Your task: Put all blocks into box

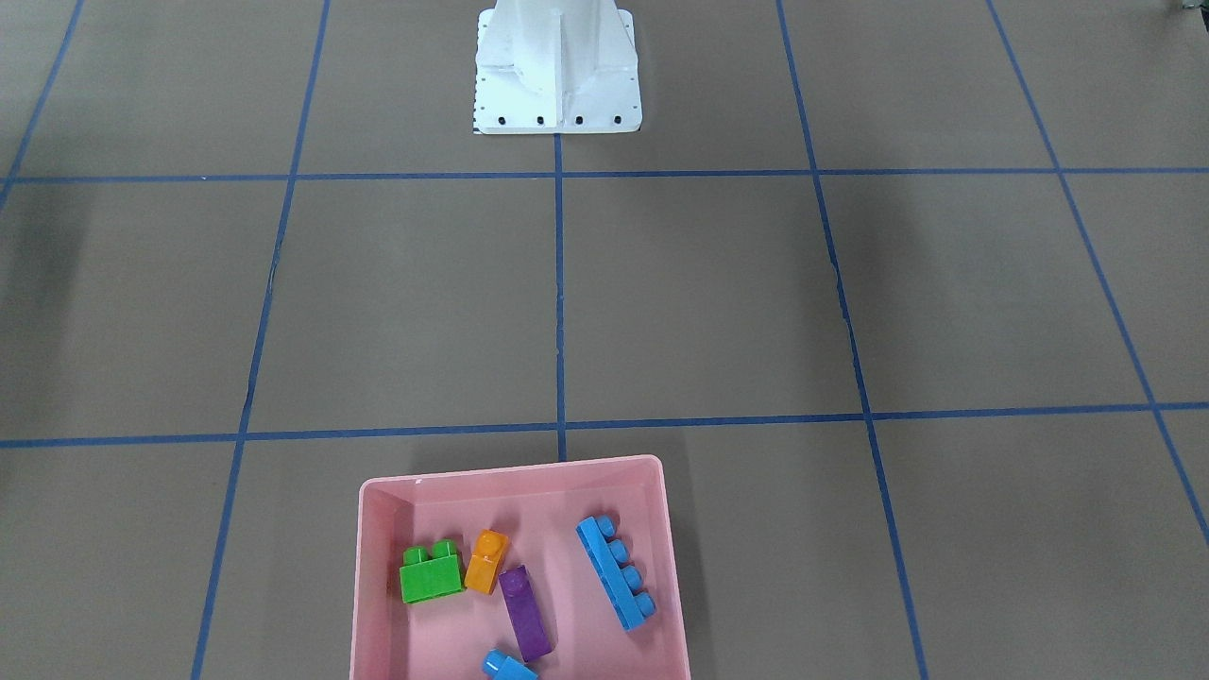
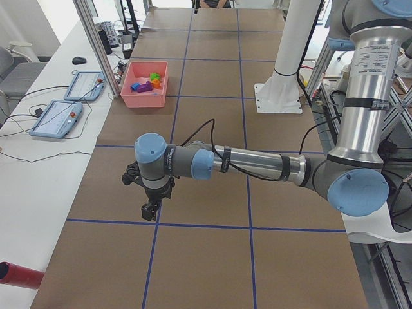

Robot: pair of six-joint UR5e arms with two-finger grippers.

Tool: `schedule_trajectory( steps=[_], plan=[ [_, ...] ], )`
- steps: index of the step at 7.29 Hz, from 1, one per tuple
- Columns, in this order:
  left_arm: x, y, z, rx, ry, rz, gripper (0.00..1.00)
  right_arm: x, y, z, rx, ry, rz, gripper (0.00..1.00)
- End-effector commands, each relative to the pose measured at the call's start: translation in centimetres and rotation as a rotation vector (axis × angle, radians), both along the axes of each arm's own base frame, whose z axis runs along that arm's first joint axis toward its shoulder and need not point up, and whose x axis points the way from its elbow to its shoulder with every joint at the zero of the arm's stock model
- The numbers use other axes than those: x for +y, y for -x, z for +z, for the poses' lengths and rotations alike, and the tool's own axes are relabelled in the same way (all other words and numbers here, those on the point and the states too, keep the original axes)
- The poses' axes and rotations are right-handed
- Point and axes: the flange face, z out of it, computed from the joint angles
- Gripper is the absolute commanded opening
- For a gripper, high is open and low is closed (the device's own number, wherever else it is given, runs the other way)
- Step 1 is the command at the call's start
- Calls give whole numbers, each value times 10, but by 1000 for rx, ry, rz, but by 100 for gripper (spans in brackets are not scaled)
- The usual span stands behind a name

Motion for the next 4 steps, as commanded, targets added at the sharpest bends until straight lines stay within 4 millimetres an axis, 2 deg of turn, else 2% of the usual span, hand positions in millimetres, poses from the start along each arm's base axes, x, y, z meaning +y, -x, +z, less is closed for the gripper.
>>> schedule_trajectory(
  steps=[1, 3, 4],
  plan=[
    [10, 1, 12, -1, -1, -3, 100, 10, -39, -17, -1, 37, 76, 100],
    [10, 1, 10, 1, 0, -4, 100, 28, -41, -77, 9, 179, 72, 100],
    [10, 1, 11, 2, 10, -6, 100, 41, -44, -76, 12, 215, 60, 100]
  ],
)
